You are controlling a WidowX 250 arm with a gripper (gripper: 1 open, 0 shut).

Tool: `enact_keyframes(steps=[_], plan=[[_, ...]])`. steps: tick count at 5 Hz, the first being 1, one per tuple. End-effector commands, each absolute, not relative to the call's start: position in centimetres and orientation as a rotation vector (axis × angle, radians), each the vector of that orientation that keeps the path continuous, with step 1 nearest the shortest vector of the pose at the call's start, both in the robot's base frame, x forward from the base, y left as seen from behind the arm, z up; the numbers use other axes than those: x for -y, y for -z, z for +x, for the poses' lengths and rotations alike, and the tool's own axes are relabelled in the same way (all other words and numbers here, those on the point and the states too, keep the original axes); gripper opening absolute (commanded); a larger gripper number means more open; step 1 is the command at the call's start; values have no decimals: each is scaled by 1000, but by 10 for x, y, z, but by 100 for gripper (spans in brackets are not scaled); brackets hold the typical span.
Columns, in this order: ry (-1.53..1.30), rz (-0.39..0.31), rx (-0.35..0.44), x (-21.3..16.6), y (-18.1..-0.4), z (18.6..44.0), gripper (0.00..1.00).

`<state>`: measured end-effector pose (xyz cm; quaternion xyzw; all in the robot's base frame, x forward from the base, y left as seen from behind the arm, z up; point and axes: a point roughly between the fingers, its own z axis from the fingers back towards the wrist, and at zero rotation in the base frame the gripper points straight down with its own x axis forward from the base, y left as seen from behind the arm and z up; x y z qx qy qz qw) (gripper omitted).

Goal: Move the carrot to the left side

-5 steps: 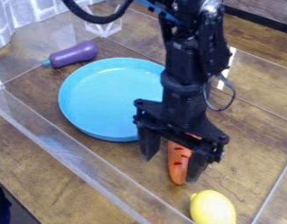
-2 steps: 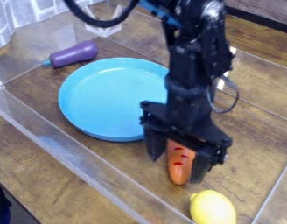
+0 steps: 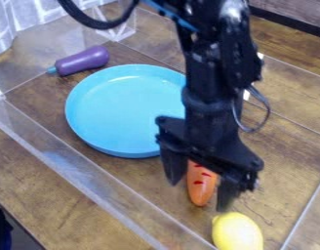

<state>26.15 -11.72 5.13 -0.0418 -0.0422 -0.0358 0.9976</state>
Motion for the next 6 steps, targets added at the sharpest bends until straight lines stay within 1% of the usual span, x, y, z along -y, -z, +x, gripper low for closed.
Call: enact_keyframes(steps=[1, 2, 3, 4, 5, 6], plan=[[4, -79, 114, 130, -47, 271, 100], [50, -86, 139, 127, -63, 282, 100], [109, -89, 138, 130, -56, 292, 0], [117, -92, 139, 132, -54, 284, 100], [133, -91, 137, 132, -54, 277, 0], [138, -90, 148, 134, -67, 272, 100]])
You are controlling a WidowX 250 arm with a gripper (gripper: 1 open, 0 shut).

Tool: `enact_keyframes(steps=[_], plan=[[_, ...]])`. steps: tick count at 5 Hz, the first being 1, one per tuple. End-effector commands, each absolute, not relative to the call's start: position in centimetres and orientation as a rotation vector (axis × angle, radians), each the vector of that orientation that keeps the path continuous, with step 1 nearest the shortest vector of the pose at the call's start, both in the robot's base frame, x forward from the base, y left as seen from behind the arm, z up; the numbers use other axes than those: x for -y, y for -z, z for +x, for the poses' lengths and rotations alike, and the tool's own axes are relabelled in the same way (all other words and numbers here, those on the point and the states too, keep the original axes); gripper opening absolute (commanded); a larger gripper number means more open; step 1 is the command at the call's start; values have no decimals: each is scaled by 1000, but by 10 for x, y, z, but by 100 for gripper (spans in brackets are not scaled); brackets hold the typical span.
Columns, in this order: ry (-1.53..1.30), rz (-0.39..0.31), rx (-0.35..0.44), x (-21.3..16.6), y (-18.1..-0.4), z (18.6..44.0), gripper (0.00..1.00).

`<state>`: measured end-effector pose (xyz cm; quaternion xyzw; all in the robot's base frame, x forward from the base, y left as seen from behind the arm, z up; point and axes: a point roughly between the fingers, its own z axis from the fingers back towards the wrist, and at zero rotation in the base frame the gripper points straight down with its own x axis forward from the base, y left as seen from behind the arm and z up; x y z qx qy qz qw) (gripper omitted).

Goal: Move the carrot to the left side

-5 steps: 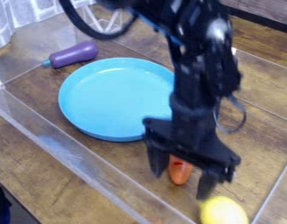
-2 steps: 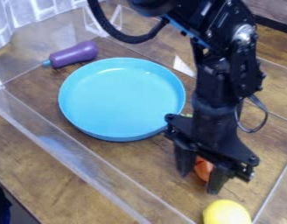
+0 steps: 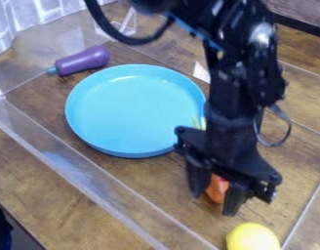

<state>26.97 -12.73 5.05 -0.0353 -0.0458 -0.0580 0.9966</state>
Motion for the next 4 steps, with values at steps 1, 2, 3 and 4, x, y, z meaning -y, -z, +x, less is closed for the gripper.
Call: enact_keyframes(steps=[1, 2, 3, 4], plan=[[146, -92, 145, 139, -67, 265, 0], [143, -94, 143, 140, -73, 259, 100], [100, -93, 151, 140, -81, 257, 100], [61, -89, 148, 145, -73, 258, 100]])
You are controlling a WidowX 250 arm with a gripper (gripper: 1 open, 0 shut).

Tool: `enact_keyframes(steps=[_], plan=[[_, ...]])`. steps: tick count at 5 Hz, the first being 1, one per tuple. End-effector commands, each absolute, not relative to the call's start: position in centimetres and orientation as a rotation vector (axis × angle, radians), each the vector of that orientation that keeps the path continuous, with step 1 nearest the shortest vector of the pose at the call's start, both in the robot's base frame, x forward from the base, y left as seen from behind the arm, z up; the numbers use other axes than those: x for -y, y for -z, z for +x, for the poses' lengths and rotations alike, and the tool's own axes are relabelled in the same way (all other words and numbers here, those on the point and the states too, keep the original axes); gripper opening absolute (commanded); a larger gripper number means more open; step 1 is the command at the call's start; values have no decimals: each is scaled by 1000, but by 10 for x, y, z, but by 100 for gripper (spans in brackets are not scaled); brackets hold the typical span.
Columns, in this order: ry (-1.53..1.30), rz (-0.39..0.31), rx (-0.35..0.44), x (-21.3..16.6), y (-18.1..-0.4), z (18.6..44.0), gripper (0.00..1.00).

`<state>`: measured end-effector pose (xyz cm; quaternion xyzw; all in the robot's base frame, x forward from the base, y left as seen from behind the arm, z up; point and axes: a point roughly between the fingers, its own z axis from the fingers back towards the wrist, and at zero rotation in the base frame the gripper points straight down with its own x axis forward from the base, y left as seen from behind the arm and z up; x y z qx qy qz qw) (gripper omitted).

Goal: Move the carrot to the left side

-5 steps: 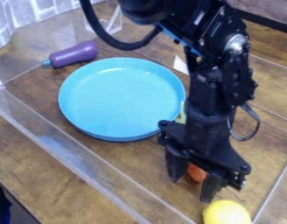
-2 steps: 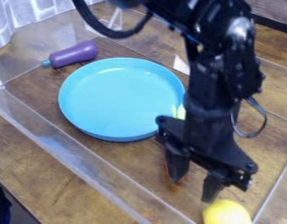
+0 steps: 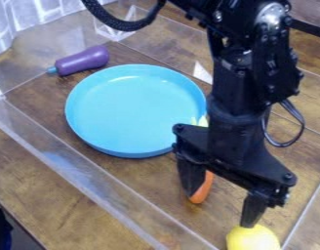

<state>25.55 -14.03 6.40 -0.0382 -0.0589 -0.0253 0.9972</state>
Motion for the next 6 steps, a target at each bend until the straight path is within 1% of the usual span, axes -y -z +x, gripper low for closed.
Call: enact_keyframes(steps=[1, 2, 3, 4, 5, 6], plan=[[77, -87, 147, 148, -59, 261, 100], [85, -82, 149, 147, -50, 267, 100], [27, -67, 154, 144, -54, 271, 100], [-11, -63, 155, 148, -54, 272, 0], [-47, -61, 148, 153, -50, 272, 100], [-48, -60, 144, 145, -40, 276, 100]])
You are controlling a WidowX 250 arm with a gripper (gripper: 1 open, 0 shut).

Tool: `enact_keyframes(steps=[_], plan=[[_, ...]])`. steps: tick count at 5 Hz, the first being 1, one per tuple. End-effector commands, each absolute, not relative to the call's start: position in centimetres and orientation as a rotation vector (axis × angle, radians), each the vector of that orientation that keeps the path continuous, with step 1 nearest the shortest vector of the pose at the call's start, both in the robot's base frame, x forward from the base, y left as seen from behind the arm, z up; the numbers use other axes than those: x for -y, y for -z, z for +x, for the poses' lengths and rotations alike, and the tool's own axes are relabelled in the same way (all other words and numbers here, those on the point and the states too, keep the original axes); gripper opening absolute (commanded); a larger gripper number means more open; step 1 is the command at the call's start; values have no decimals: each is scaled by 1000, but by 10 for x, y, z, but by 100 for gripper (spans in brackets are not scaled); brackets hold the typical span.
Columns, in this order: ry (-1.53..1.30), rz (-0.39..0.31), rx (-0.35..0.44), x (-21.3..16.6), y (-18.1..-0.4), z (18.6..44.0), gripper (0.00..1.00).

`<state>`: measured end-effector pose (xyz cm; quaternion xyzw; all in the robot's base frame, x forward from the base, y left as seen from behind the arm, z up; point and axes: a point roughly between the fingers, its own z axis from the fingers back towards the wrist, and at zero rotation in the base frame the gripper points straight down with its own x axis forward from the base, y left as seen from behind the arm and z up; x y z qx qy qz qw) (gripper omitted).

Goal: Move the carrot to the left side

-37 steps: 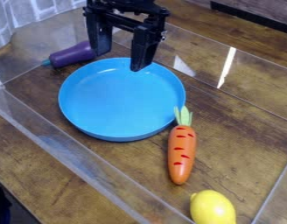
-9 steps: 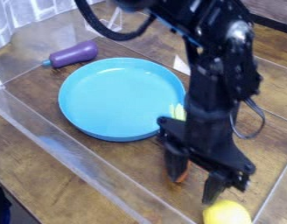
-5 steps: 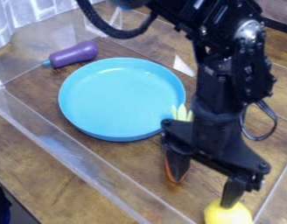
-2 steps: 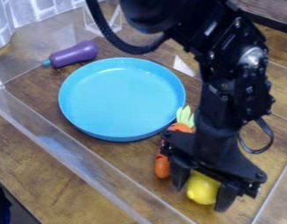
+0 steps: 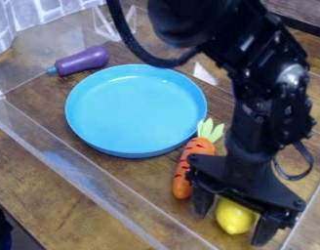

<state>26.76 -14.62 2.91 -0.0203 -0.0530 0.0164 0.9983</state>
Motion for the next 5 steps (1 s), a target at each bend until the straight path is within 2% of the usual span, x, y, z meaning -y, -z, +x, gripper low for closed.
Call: enact_keyframes(steps=[1, 2, 3, 4, 5], plan=[[-48, -58, 142, 136, -30, 281, 100], [39, -62, 137, 134, -26, 289, 0], [127, -67, 129, 132, -23, 296, 100], [152, -48, 127, 142, -23, 295, 0], [174, -29, 130, 150, -26, 293, 0]])
